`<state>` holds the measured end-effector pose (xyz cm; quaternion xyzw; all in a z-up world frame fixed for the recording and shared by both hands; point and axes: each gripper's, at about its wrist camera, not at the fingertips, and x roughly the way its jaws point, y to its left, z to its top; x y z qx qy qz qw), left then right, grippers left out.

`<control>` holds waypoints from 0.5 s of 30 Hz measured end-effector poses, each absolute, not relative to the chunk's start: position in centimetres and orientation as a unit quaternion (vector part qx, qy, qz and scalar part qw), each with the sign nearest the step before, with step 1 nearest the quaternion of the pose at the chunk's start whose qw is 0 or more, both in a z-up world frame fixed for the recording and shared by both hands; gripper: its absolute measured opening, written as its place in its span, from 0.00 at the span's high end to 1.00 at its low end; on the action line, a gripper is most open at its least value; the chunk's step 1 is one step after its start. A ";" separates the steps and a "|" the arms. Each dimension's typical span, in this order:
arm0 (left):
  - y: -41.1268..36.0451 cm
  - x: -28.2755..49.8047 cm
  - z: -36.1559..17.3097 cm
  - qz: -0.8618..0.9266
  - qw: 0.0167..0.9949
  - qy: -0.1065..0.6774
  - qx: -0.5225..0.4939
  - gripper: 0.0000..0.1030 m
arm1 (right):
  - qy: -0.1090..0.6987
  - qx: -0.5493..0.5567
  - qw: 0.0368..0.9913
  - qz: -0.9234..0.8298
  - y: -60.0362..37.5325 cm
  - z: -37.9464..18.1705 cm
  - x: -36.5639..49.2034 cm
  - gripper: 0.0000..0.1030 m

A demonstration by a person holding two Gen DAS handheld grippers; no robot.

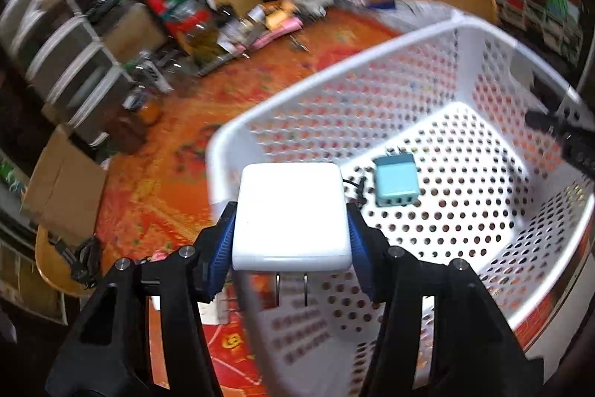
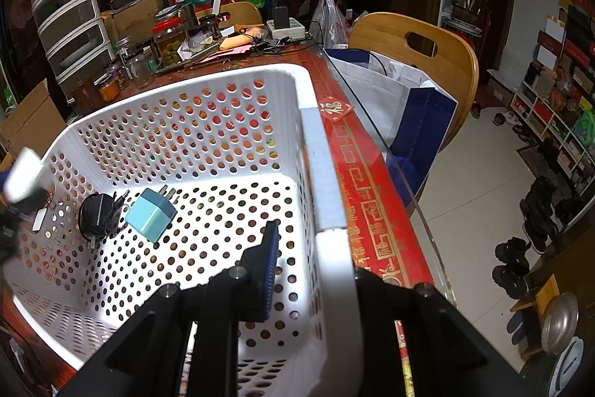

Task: Organize rigid objects
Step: 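Carry the white charger into the basket and release it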

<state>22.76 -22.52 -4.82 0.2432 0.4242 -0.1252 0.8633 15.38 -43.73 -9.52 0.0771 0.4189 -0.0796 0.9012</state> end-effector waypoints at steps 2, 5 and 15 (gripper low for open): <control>-23.7 23.4 -6.0 -0.136 0.847 0.447 0.253 0.49 | 0.419 0.076 0.901 -0.079 -43.8 -9.5 15.3 0.83; -24.7 24.2 -7.0 -0.149 0.833 0.467 0.258 0.49 | 0.418 0.076 0.902 -0.078 -43.8 -9.6 15.3 0.82; -25.8 23.6 -7.0 -0.187 0.826 0.456 0.273 0.40 | 0.417 0.079 0.902 -0.076 -43.8 -9.6 15.4 0.81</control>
